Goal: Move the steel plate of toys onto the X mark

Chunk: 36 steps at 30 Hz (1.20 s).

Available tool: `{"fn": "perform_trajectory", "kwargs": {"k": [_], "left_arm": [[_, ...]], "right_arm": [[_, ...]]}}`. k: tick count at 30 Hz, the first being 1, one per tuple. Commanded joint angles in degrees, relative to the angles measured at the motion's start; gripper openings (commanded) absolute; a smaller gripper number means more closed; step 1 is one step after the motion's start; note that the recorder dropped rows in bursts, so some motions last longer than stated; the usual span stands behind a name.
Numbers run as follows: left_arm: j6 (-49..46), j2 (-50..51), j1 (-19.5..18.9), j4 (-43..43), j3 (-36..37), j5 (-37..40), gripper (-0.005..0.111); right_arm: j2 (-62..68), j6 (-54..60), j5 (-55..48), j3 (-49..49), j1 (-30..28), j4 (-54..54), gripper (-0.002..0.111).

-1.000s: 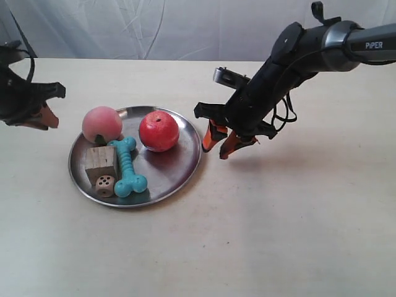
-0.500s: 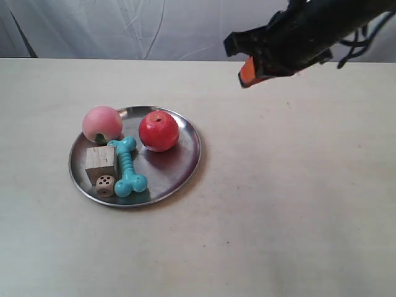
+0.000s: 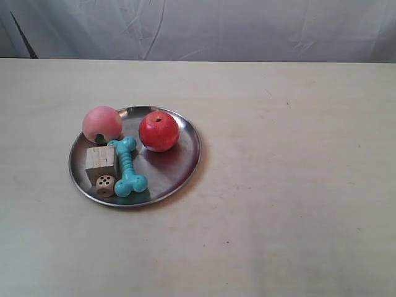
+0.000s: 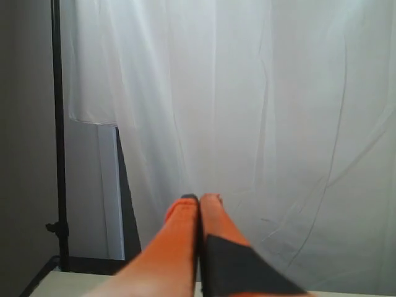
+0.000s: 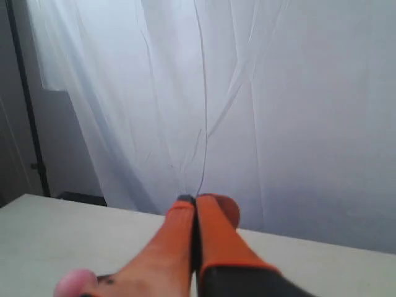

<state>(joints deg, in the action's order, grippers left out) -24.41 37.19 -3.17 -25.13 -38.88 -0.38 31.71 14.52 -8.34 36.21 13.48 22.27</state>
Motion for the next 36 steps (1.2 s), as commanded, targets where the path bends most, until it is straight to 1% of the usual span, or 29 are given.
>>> {"fn": "perform_trajectory", "kwargs": {"k": [1, 9, 11, 14, 20, 23, 28, 32, 34, 36], "left_arm": [[0.0, 0.2, 2.5, 0.4, 2.4, -4.1, 0.0], [0.0, 0.2, 7.5, 1.8, 5.0, -6.5, 0.0], [0.0, 0.2, 8.4, 1.8, 5.4, -7.4, 0.0], [0.0, 0.2, 9.6, 1.8, 5.8, -7.8, 0.0], [0.0, 0.2, 12.3, 1.8, 5.8, -8.5, 0.0], [0.0, 0.2, 13.0, 1.8, 5.8, -8.6, 0.0], [0.0, 0.2, 13.0, 1.8, 5.8, -8.6, 0.0], [-0.1, 0.2, 13.0, 1.8, 5.8, -8.1, 0.0], [-0.1, 0.2, 13.0, 1.8, 5.8, -7.5, 0.0], [-0.1, 0.2, 13.0, 1.6, 5.8, -7.1, 0.0]], "right_arm": [[-4.3, 0.4, 0.6, -0.4, 0.0, 0.3, 0.0], [-10.1, 0.4, 1.1, -2.4, -0.3, 0.3, 0.0], [-12.0, 0.4, 1.1, -3.5, -1.6, 0.3, 0.0], [-15.5, 0.4, 1.4, -6.8, -5.1, 0.2, 0.0], [-23.8, 0.4, 1.5, -17.4, -10.6, -2.0, 0.0], [-26.4, 0.4, 1.3, -23.9, -12.1, -3.4, 0.0], [-28.3, 0.4, 1.0, -32.4, -14.1, -3.4, 0.0], [-28.2, 0.4, 0.5, -36.0, -15.5, -2.7, 0.0], [-28.2, 0.4, 0.5, -36.2, -15.9, -2.7, 0.0], [-28.2, 0.4, -3.3, -36.2, -15.9, -2.7, 0.0]]}}
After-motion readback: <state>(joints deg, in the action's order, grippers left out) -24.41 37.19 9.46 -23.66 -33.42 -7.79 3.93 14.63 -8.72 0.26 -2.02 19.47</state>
